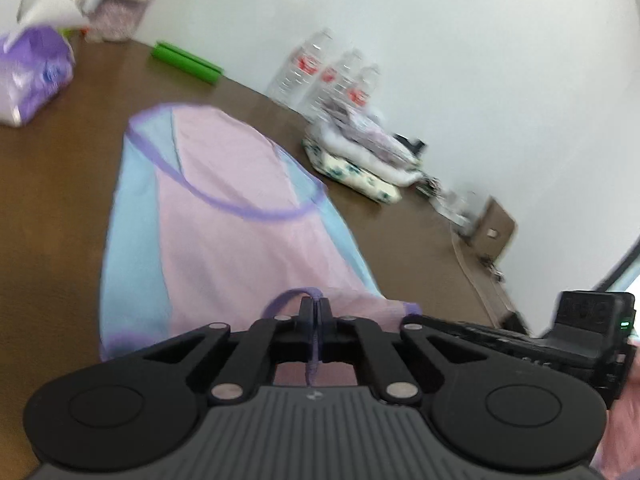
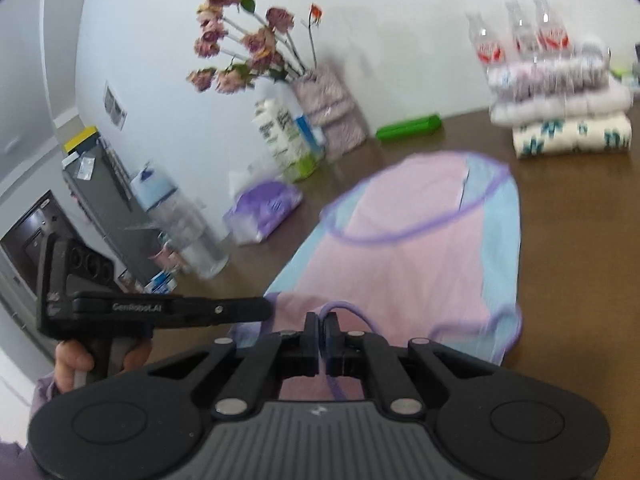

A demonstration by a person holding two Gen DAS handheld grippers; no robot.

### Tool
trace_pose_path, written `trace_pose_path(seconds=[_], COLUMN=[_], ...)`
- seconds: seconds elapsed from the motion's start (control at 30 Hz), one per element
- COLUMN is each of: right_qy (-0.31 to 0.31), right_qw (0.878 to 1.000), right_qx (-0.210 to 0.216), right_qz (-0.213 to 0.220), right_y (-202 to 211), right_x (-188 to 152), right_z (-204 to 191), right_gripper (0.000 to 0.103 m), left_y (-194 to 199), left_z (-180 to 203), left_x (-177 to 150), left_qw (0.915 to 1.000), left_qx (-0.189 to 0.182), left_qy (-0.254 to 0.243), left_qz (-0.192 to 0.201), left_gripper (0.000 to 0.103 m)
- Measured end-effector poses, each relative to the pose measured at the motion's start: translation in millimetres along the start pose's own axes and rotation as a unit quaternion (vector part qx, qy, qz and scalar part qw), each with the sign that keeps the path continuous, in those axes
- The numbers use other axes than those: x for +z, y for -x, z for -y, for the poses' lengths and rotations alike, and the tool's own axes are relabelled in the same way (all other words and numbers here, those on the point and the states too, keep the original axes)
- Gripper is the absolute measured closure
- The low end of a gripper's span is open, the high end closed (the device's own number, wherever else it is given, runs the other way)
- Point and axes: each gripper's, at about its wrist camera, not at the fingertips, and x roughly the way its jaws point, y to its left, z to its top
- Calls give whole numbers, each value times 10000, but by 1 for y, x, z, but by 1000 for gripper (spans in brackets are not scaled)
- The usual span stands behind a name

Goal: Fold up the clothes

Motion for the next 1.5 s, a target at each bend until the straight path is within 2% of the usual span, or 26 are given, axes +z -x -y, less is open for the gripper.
trace_pose_path(seconds=[0.07,0.1,0.13,0.17,0.2,0.27,0.3,0.37,0.47,0.63,0.67,0.73,0.77,0.83,0.9,1.0,1.07,1.1,1.17,1.2,1.3,1.4,1.5], right_qy=[-8,-36,-48,2,98,259,318,447,794,1796,1940,2073,2129,2265,2468,2715,2861,2904,2858,2829,2834,2936,2779], right_qw=[9997,9989,9976,9968,9968,9973,9975,9975,9950,9821,9794,9755,9734,9680,9599,9516,9463,9449,9469,9480,9478,9440,9503], right_qx=[-247,-455,-650,-761,-779,-688,-624,-535,-441,-240,-260,-452,-564,-812,-1079,-1264,-1322,-1347,-1330,-1327,-1343,-1389,-1333], right_qz=[-22,-118,-252,-258,-124,46,53,-130,-423,-507,-505,-582,-631,-713,-772,-684,-713,-683,-624,-599,-584,-579,-452], right_y=[-20,-30,-36,-35,-27,-3,8,26,46,72,75,75,75,73,68,71,74,76,79,80,78,81,93], right_x=[12,17,19,19,18,12,8,-6,-33,-69,-73,-81,-85,-93,-106,-119,-122,-122,-120,-119,-122,-127,-121], right_z=[7,10,11,9,8,8,9,12,6,-26,-32,-37,-39,-44,-47,-53,-58,-59,-57,-56,-52,-52,-50], right_gripper=[96,91,90,90,90,85,80,78,77,76,76,77,77,78,85,88,88,88,88,88,93,94,91], left_y=[-14,-17,-17,-13,-3,20,29,44,47,52,52,55,57,61,66,76,84,90,95,93,79,83,89], left_z=[-3,-3,-3,-3,-4,-6,-6,-5,-6,0,0,-1,-2,-4,-3,1,10,15,24,26,27,19,14], left_x=[8,8,7,4,-1,-13,-21,-36,-59,-76,-79,-83,-85,-87,-92,-99,-101,-104,-109,-111,-122,-127,-123], left_qw=[9985,9962,9930,9914,9923,9943,9946,9939,9926,9894,9882,9869,9869,9873,9863,9838,9812,9808,9819,9827,9781,9769,9783], left_qx=[546,873,1176,1300,1223,974,840,566,270,318,335,492,581,695,821,1093,1255,1177,857,745,1052,1198,1279], left_qy=[14,-11,-61,-114,-181,-400,-601,-945,-1063,-1171,-1246,-1351,-1340,-1290,-1327,-1356,-1449,-1555,-1678,-1689,-1786,-1762,-1628], left_qz=[-33,-45,-49,-4,83,165,82,-109,-527,-804,-826,-737,-684,-611,-543,-425,-207,-1,180,140,-173,-143,-99], left_gripper=[93,91,89,86,81,62,61,61,62,62,67,80,83,84,83,82,75,75,75,75,79,83,82])
